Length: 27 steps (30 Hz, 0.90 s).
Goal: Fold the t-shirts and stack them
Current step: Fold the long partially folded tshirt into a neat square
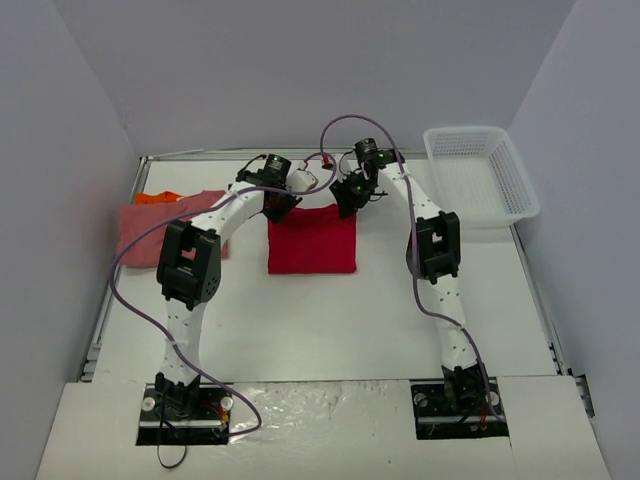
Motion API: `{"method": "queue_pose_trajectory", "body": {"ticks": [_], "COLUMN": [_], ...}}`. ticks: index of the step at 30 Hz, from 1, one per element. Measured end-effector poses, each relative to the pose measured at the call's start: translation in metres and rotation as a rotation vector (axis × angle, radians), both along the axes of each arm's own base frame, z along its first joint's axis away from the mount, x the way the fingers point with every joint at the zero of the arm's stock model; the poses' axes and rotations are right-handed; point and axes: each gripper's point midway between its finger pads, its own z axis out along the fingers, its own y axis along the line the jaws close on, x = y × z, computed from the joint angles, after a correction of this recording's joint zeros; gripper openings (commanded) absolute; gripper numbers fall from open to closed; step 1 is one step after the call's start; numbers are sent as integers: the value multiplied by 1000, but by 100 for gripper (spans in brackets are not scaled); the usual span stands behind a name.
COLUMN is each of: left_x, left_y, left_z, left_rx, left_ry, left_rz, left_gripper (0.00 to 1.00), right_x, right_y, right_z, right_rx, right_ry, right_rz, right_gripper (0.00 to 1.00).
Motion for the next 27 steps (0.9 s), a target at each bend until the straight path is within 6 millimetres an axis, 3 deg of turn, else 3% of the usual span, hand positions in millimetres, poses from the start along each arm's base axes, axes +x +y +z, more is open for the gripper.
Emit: {"method": "queue_pose_trajectory", "body": {"ticks": [1, 2, 13, 21, 25, 27], "left_x": [1, 2, 20, 31, 33, 36], "left_y": [1, 1, 5, 8, 12, 12], "left_z": [1, 2, 15, -25, -40, -37], "left_rx": [3, 4, 22, 73, 102, 107], "left_ry": [-4, -9, -78, -52, -40, -51], "left_rz": [1, 2, 38, 57, 67, 70], "left_gripper": [36, 37, 39, 39, 39, 39], "right_x": [0, 1, 24, 41, 45, 45], "right_y": [0, 0, -3, -7, -9, -10], "right_z": [0, 1, 8, 5, -13, -23], "right_rx": [0, 0, -17, -41, -59, -67], "right_ry": [1, -4, -82, -131, -127, -114], "right_rz": [-4, -7, -70, -133, -151, -157], "right_gripper": [44, 44, 46, 46, 46, 47]}}
